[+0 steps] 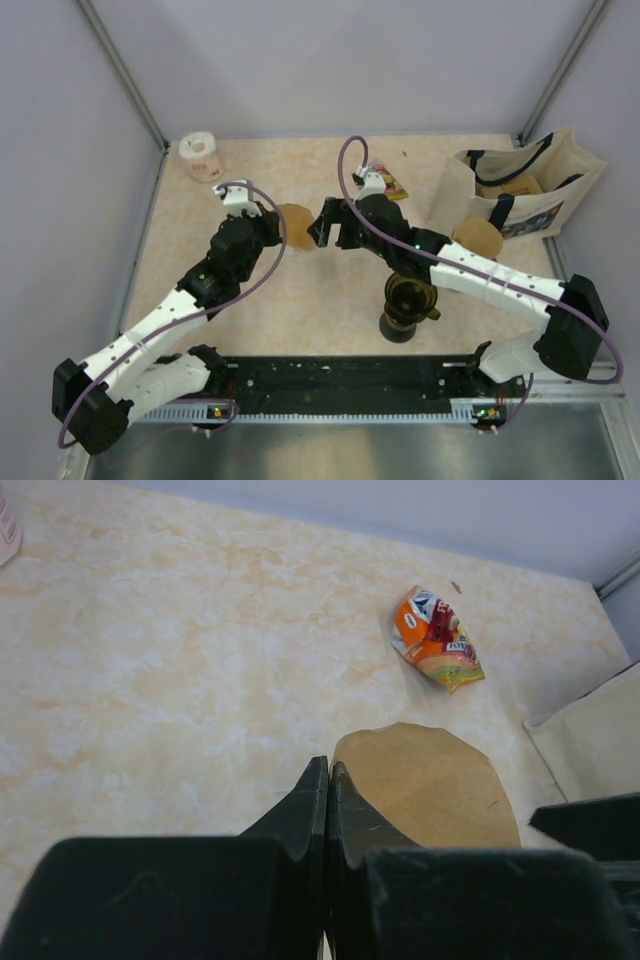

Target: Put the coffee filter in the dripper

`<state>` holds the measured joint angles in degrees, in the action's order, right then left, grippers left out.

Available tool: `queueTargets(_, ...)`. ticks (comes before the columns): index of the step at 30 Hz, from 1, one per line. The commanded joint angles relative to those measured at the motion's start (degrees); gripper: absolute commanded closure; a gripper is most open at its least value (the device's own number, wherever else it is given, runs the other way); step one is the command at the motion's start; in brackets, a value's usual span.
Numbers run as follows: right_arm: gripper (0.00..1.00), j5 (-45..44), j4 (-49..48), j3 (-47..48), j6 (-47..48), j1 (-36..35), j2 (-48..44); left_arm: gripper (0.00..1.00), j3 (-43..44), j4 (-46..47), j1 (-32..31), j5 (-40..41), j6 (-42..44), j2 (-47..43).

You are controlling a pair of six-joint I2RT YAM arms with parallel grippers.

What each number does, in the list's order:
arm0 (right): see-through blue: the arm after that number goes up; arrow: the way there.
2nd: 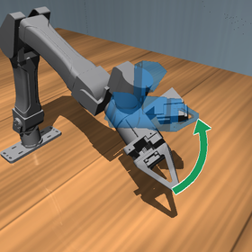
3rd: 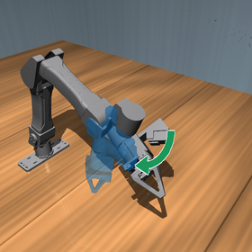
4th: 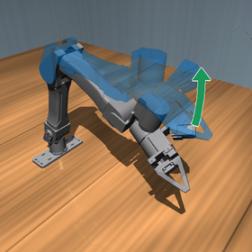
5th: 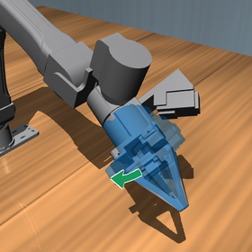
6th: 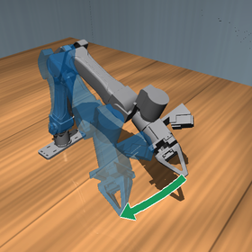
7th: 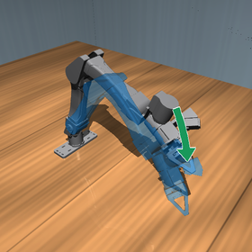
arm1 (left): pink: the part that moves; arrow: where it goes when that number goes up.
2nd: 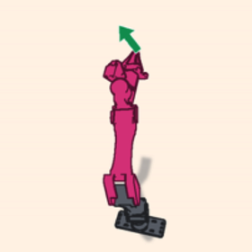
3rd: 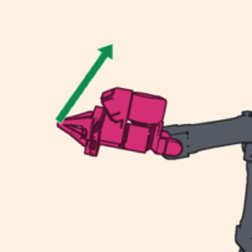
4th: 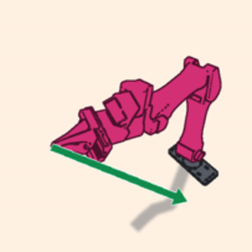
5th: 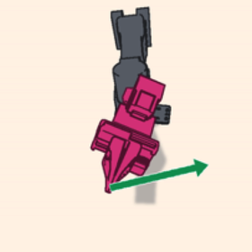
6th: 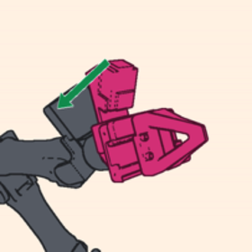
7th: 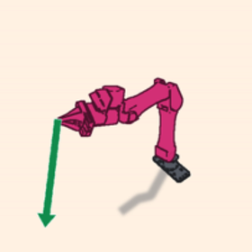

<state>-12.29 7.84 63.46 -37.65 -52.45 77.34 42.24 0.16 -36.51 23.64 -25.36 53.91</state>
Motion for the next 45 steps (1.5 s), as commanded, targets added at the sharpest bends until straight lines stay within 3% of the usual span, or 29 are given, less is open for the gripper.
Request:
queueTargets(1, 0.12, 2.3, -5.5, 1.9, -4.4, -1.0, 3.4, 1.0, 0.4, 6.3, -0.3, 0.7, -2.0, -0.6)
queueTargets(6, 0.28, -0.8, -7.4, 1.1, -4.5, -1.1, 4.9, 1.0, -0.2, 7.0, -0.4, -1.7, -1.9, -0.9)
queueTargets(17, 1.0, -2.6, -5.6, -1.2, -4.2, -1.2, 2.0, 1.0, -2.1, 5.5, -0.4, -1.9, -0.6, -4.1)
queueTargets(22, 1.0, -2.5, -3.3, -1.8, -2.9, -1.0, 0.4, 0.99, -2.0, 2.8, -0.3, -2.2, -1.1, -5.9)
queueTargets(24, 1.0, -2.3, -3.2, -1.9, -2.4, -1.0, -0.4, 0.92, -2.0, 1.6, -0.3, -3.0, -1.3, -6.4)
queueTargets(25, 1.0, -2.1, -3.1, -1.8, -2.0, -1.0, -0.8, 0.83, -1.8, 1.3, -0.3, -4.7, -1.2, -6.4)
queueTargets(26, 1.0, -1.9, -2.4, -1.2, -1.6, -0.9, -1.0, 0.61, -1.5, 1.1, -0.4, -7.0, -0.8, -6.4)
queueTargets(27, 1.0, -1.3, -1.0, -0.3, -1.4, -1.0, -1.1, 0.33, -1.0, 0.5, -0.3, -10.8, -0.4, -6.4)
queueTargets(29, 1.0, 0.1, 2.6, 1.7, -0.3, -0.5, -1.5, 0.04, 0.7, -0.6, -0.3, -20.0, 1.3, -6.4)
queueTargets(31, 1.0, 0.7, 6.8, 3.6, 1.1, -0.2, -3.2, 0.01, 2.0, -2.5, -0.4, -26.8, 1.6, -7.3)
queueTargets(37, 1.0, -0.9, 26.8, 10.1, 4.0, 0.9, -11.2, 0.01, 0.4, -1.1, -0.4, -32.4, -1.3, -14.1)
queueTargets(45, 1.0, 2.2, 54.8, 21.8, 2.0, 1.6, -17.5, 0.01, -1.3, -0.7, -0.3, -28.7, -2.8, -16.3)
